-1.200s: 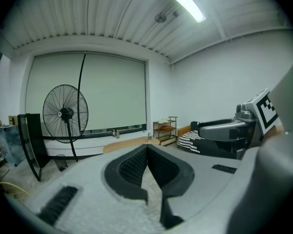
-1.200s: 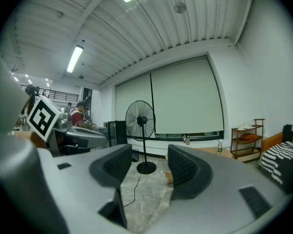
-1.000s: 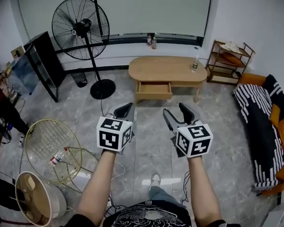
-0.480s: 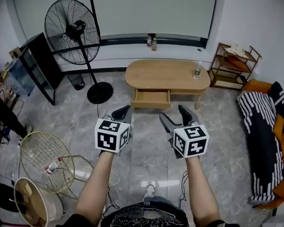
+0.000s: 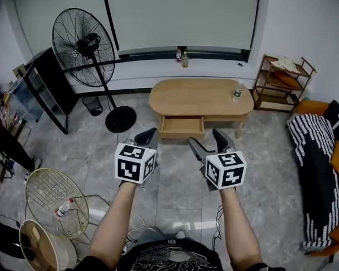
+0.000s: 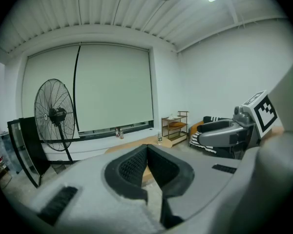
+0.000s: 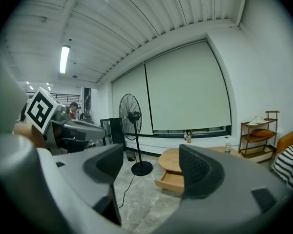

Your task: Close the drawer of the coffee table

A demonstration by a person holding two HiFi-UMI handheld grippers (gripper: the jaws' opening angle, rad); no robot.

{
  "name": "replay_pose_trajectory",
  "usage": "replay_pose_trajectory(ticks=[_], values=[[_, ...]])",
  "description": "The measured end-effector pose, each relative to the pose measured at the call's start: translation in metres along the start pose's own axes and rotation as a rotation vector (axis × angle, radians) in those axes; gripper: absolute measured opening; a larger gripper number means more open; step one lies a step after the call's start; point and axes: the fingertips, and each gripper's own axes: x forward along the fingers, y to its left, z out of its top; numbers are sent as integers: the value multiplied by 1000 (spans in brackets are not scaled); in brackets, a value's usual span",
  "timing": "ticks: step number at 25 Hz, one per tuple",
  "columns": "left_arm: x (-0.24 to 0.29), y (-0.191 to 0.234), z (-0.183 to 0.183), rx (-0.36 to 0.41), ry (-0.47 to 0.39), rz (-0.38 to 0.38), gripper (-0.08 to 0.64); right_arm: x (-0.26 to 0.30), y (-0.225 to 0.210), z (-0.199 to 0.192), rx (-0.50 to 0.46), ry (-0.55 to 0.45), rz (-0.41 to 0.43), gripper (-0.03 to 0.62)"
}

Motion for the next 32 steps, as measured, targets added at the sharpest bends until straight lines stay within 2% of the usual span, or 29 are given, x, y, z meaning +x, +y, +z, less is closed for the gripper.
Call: replay_pose_trajectory(ticks=[12, 17, 24, 32], values=[[72, 55, -9, -9, 0, -17, 3, 84, -30, -10, 9, 18, -23, 354], [124, 104, 3, -26, -7, -48, 3, 147, -46, 2, 16, 24, -53, 359], [217, 171, 16, -54, -1, -132, 3, 251, -70, 9, 38, 52, -101, 365], [292, 238, 7, -91, 5, -185, 3, 336, -88, 5, 142, 47, -157, 370]])
